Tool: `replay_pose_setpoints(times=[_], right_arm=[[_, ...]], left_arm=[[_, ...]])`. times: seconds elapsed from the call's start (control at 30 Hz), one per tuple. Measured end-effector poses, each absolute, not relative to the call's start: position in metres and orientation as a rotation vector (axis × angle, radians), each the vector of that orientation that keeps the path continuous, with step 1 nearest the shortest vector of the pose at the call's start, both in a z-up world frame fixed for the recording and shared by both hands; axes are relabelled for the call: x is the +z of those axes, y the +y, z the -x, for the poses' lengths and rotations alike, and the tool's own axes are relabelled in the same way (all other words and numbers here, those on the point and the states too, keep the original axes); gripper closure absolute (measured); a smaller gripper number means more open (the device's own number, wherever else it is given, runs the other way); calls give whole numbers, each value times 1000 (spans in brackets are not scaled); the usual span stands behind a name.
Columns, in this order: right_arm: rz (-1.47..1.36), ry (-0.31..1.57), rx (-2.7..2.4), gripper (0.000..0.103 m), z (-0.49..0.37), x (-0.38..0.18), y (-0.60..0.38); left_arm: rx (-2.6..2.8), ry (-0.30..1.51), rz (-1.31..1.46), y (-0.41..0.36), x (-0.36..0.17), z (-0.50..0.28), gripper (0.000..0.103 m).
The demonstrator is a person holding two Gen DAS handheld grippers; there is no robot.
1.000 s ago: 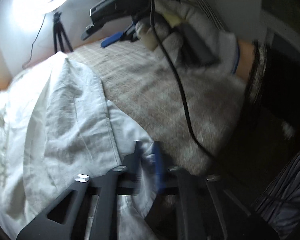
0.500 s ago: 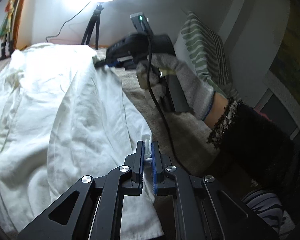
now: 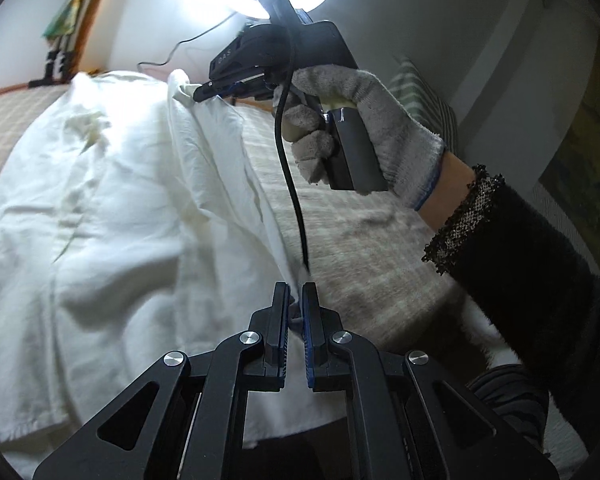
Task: Fold small clothes
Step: 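Grasp the shirt side edge with the left tool and fold it inward while the right tool holds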
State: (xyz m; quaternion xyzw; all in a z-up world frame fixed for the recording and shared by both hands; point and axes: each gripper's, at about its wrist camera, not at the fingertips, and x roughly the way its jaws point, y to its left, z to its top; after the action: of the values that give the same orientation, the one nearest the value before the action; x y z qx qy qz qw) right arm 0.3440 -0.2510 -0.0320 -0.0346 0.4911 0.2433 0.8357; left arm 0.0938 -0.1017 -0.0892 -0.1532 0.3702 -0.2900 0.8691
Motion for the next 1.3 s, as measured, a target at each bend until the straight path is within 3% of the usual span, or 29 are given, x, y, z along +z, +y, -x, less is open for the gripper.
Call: replay_pose_setpoints(times=[0.37, 0.43, 0.5, 0.53, 0.73, 1.0, 1.3], right_arm=[[154, 1122, 486, 101, -350, -63, -187], [117, 1143, 530, 94, -351, -67, -184], [41, 1119, 567, 75, -347, -57, -190], [-12, 1092, 593, 73, -344, -49, -196], [-18, 1029, 498, 74, -300, -21, -239], [93, 1180, 483, 74, -224, -64, -255], [-96, 1245, 534, 71, -181, -72, -293]], left_arm=[[-578, 788, 408, -60, -102, -90, 98], [-569, 799, 421, -55, -104, -89, 98], [-553, 811, 438, -47, -105, -90, 98], [-542, 818, 439, -43, -106, -90, 98], [-499, 855, 389, -33, -111, -88, 98], [-500, 907, 325, -41, -124, -85, 100], [-554, 892, 268, -19, -96, -72, 99]])
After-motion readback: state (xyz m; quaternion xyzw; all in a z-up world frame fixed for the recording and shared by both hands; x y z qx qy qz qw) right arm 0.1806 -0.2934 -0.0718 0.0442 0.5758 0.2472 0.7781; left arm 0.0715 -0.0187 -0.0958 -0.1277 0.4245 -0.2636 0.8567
